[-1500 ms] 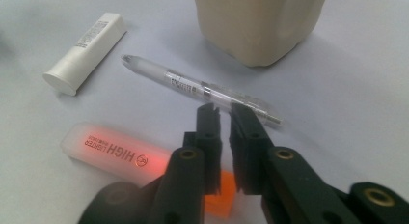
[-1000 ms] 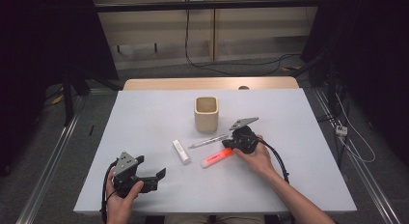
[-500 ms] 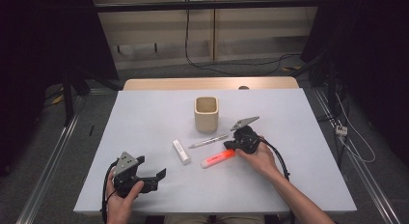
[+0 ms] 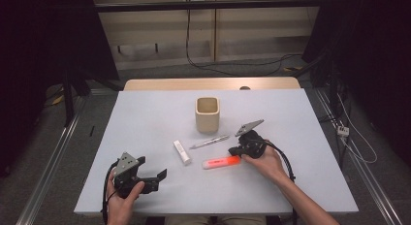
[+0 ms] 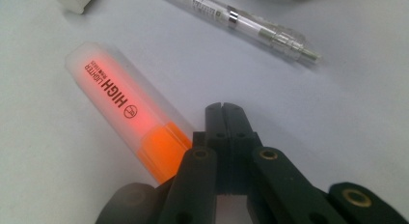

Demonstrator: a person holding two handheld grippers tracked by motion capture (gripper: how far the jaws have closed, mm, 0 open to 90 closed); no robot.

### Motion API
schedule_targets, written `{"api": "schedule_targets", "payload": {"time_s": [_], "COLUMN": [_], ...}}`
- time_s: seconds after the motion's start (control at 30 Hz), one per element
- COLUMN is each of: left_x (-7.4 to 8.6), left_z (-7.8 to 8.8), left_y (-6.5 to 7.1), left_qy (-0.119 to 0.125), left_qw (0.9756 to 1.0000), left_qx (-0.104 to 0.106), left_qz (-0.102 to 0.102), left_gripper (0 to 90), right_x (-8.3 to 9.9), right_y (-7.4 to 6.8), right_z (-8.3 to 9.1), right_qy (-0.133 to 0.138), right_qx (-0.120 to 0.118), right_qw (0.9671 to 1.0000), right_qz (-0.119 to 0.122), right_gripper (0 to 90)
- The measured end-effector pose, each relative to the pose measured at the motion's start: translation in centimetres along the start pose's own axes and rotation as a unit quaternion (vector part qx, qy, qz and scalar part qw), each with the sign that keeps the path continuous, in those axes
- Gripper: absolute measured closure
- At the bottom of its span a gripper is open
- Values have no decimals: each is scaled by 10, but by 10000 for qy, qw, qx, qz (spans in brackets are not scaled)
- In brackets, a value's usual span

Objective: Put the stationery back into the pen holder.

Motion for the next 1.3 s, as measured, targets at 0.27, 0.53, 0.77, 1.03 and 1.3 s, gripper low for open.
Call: {"api": "schedule_targets", "payload": {"time_s": [0.27,0.53,0.77,1.03,1.3], "left_x": [0,0,0,-1,-2], "left_z": [0,-1,0,0,-2], "left_y": [1,1,0,1,2], "left_qy": [10,0,6,7,50], "left_qw": [10000,10000,10000,10000,10000], "left_qx": [19,18,15,14,42], "left_qz": [-2,15,1,-2,1], "left_gripper": [57,57,57,57,57], "right_x": [5,7,10,12,8], "right_y": [-5,-7,-10,-14,-10], "right_z": [5,9,10,12,24], "right_qy": [-75,-172,-143,-194,206], "right_qx": [-103,-225,-253,-336,-164], "right_qw": [9999,9996,9995,9992,9995], "right_qz": [40,96,77,97,175], "right_gripper": [900,900,900,900,747]}}
Point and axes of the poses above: each handheld gripper's, and its own axes: z roughly backward along the jaws, x roughly out of its underside, y roughly to its right, the point moved 3 cm from there along -z, roughly forward along the jaws, and after that the axes turned 5 degrees about y, right-handed, at the moved point
